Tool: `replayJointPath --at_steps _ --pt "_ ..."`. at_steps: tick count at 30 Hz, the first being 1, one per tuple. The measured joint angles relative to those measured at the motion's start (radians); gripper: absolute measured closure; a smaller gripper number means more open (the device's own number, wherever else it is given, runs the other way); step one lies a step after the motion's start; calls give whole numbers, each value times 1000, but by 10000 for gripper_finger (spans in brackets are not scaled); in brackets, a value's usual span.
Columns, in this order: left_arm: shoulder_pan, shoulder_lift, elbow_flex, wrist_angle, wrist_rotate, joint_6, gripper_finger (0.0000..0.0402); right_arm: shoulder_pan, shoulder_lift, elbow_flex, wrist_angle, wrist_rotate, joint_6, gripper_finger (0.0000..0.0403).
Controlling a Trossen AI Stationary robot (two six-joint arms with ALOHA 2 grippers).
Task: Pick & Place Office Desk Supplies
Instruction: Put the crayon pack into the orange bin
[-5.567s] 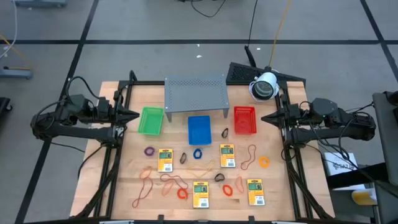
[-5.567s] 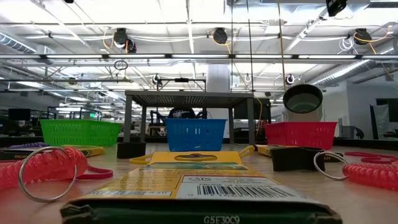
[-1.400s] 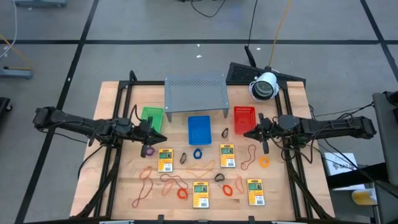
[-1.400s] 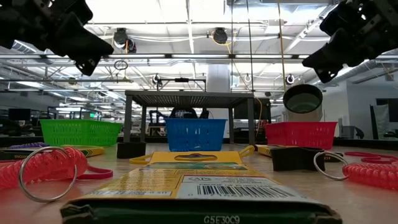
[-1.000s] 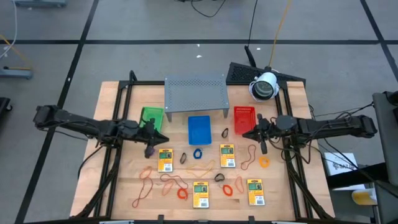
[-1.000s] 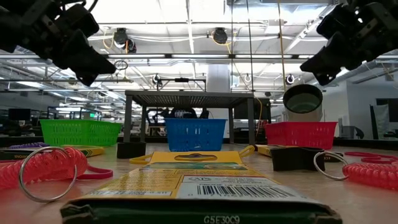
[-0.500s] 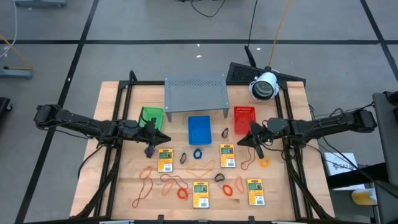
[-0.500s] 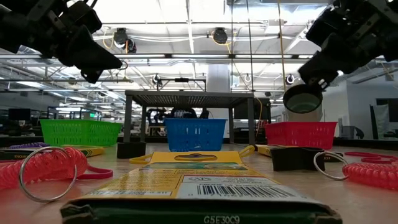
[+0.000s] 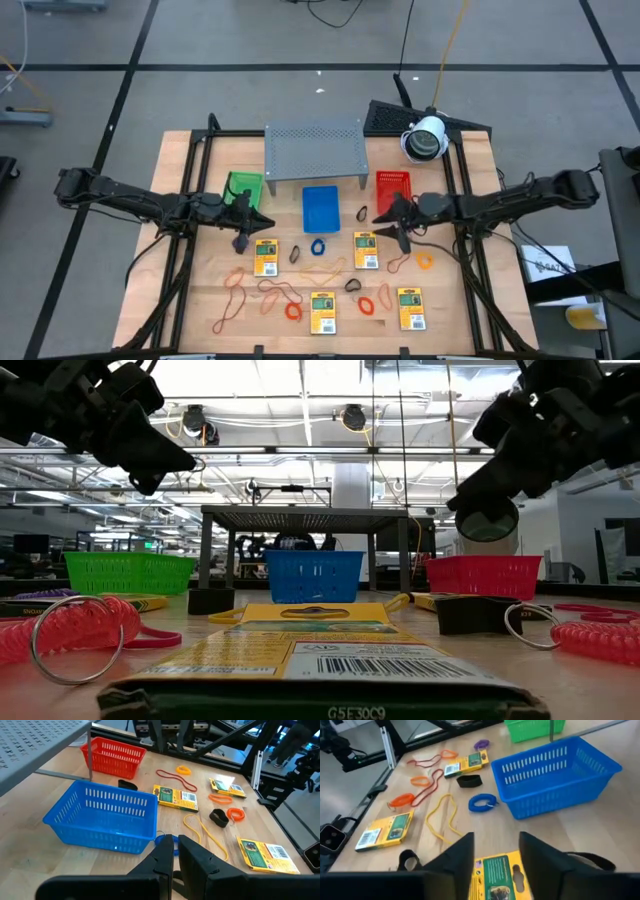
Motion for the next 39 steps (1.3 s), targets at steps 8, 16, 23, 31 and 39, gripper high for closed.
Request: replayJointPath --at_steps 8,16,23,31,39 --pt "0 0 0 0 0 -1 369 -1 81 0 69 2 -106 184" --pt "0 0 0 0 1 -2 369 -1 156 0 75 0 -132 189" --pt "0 0 0 0 0 0 369 0 211 45 75 -4 -185 199" --pt "0 0 0 -1 0 2 369 15 224 149 -71 3 -222 200" --pt "0 0 0 -2 11 -2 369 55 330 207 -147 107 -369 200"
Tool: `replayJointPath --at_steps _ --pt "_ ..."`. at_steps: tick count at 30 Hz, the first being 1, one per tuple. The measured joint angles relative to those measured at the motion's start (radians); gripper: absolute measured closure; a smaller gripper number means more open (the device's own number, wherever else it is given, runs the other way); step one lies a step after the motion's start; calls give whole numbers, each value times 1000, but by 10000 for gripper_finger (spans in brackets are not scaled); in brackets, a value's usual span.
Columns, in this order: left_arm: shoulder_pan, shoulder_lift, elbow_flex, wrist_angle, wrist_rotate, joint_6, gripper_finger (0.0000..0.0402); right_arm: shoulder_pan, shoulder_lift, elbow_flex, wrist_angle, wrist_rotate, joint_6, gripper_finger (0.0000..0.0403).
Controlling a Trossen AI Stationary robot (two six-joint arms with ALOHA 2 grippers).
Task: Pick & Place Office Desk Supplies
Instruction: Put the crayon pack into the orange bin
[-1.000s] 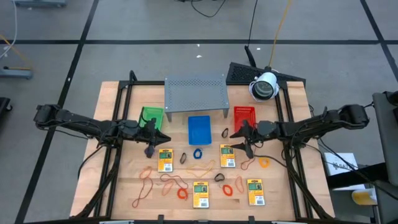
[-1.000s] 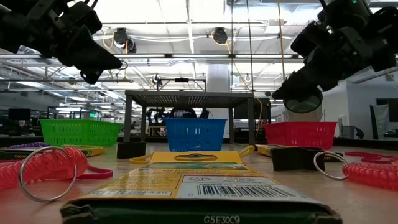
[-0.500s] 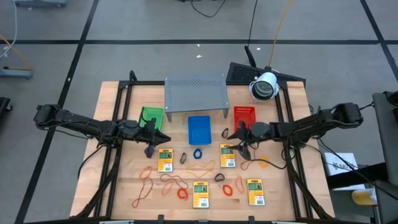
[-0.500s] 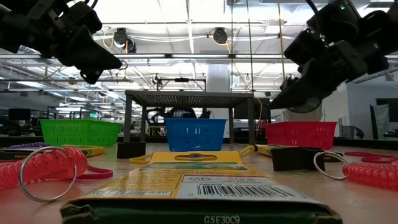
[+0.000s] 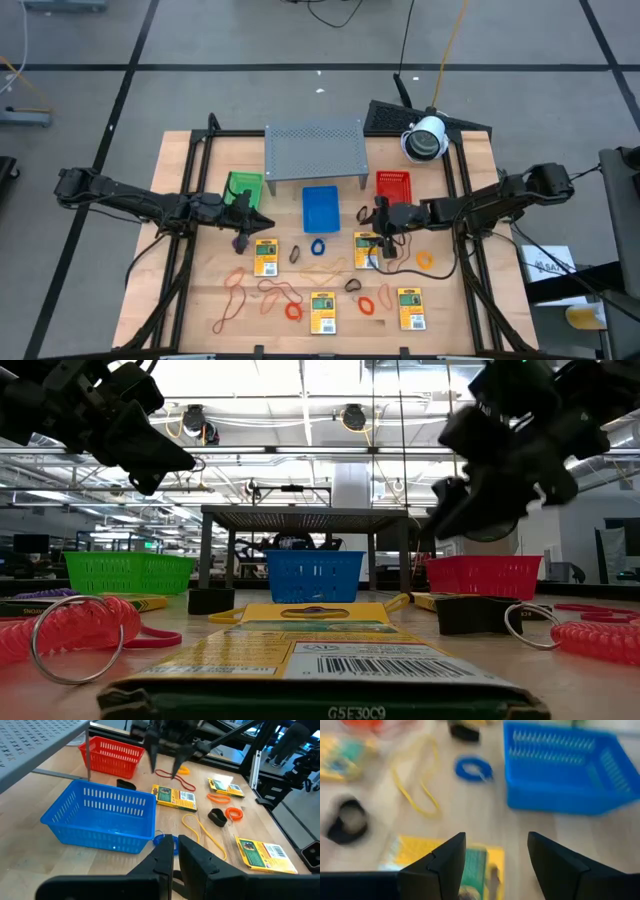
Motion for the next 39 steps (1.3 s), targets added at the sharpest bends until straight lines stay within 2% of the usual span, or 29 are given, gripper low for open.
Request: replayJointPath --at_steps 14,23,31,39 --pt "-1 0 0 0 15 1 369 -1 133 0 -11 -11 115 200" --pt "-1 0 0 0 16 1 369 -4 145 -1 -12 -11 175 200" --pt "-1 0 0 0 16 0 369 -6 145 -2 -18 -86 232 200" --pt "-1 0 0 0 16 2 369 -6 145 -2 -19 -88 241 200"
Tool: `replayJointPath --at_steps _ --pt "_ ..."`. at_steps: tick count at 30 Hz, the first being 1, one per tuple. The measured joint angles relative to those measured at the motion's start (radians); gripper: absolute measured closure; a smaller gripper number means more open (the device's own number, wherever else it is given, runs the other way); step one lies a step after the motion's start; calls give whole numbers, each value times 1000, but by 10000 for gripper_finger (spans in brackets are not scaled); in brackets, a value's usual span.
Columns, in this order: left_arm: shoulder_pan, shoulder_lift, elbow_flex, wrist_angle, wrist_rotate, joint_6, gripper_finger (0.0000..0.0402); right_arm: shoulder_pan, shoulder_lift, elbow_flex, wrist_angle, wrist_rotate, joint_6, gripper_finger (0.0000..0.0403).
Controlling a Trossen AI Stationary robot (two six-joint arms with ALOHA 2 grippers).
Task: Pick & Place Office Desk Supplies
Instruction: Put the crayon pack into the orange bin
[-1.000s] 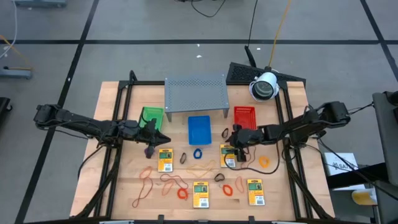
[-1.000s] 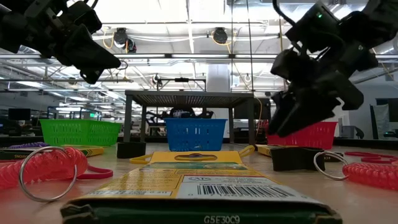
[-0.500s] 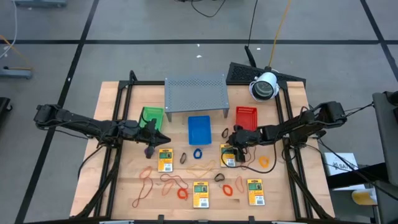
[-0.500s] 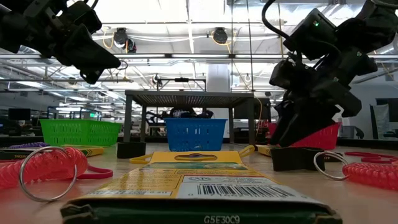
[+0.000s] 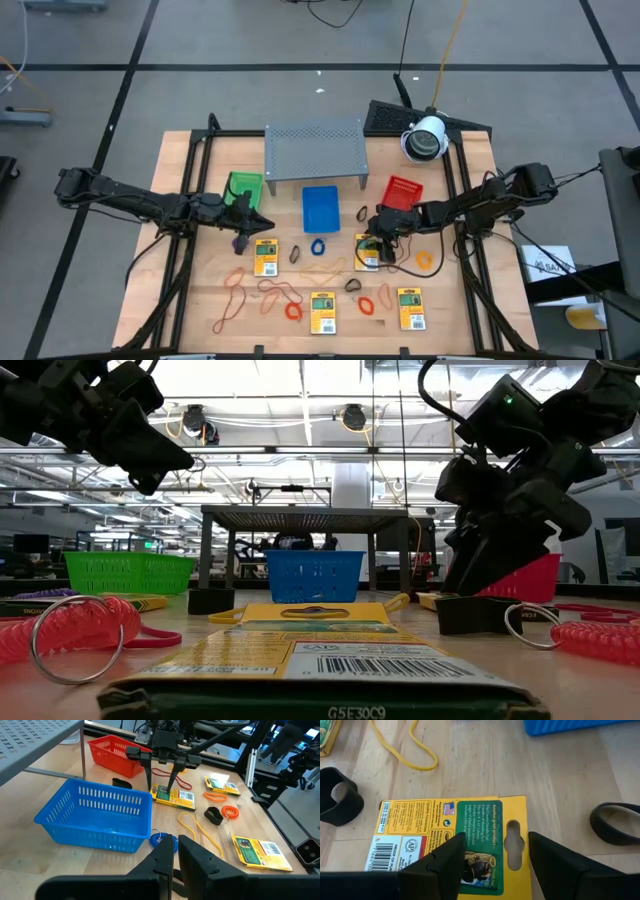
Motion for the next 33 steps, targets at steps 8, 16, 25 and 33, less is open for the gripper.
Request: replayJointPath --at_steps 8,16,25,33 --pt "0 0 0 0 0 1 369 0 0 0 0 -4 -1 212" --pt "0 0 0 0 0 2 369 -1 0 30 -1 -26 -29 304" --pt "0 0 0 -1 0 0 369 0 -1 50 -63 3 -55 400" --pt "0 0 0 -6 0 2 369 2 -63 154 -128 7 -124 402"
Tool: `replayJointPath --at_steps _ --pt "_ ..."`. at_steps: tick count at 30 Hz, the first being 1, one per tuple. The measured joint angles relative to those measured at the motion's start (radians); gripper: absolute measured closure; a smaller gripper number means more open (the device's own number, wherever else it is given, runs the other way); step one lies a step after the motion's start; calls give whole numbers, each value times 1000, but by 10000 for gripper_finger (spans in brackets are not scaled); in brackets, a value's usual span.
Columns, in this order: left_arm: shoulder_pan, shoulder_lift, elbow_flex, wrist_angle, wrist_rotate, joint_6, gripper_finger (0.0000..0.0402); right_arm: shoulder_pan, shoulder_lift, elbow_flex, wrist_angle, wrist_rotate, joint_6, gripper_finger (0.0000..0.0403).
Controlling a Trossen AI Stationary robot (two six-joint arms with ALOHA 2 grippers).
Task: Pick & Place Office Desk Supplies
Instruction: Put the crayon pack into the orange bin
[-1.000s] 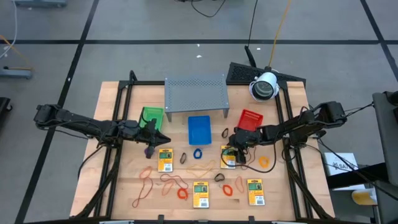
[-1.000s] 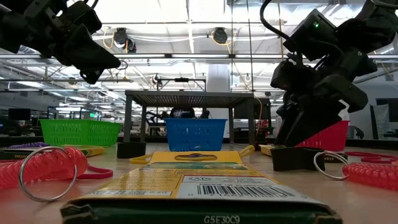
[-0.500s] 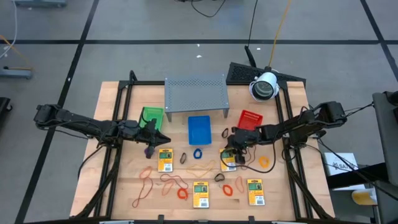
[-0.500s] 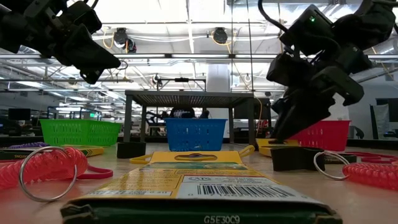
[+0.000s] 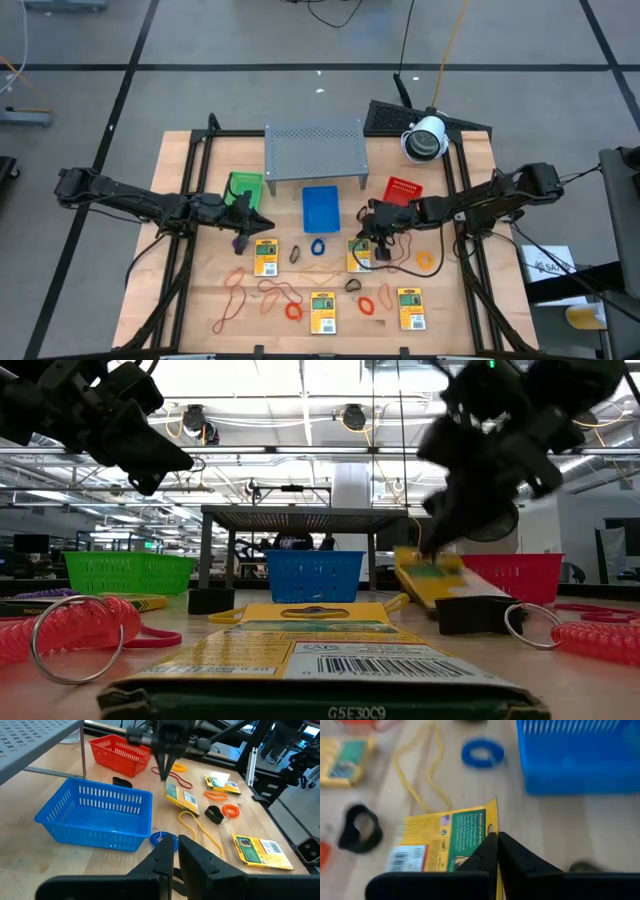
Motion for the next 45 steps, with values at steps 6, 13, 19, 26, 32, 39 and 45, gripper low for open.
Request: replayJointPath --at_steps 6,13,19,26,32,39,45 --pt "-1 0 0 -3 1 0 369 1 -104 130 -138 24 -103 402" --pt "-1 0 0 -9 1 0 369 1 -251 258 -480 188 -142 403" --pt "-1 0 0 -18 1 0 369 -3 -372 303 -644 379 -142 403" --pt "-2 0 0 -24 1 -2 369 -27 -436 303 -815 611 -99 403" --pt "-2 0 0 -24 1 0 369 -74 -420 279 -953 683 15 403" --pt "-2 0 0 -23 1 2 369 -123 -369 234 -950 682 -16 403" --pt "-2 0 0 -23 1 -2 369 -149 -347 202 -947 668 -42 403"
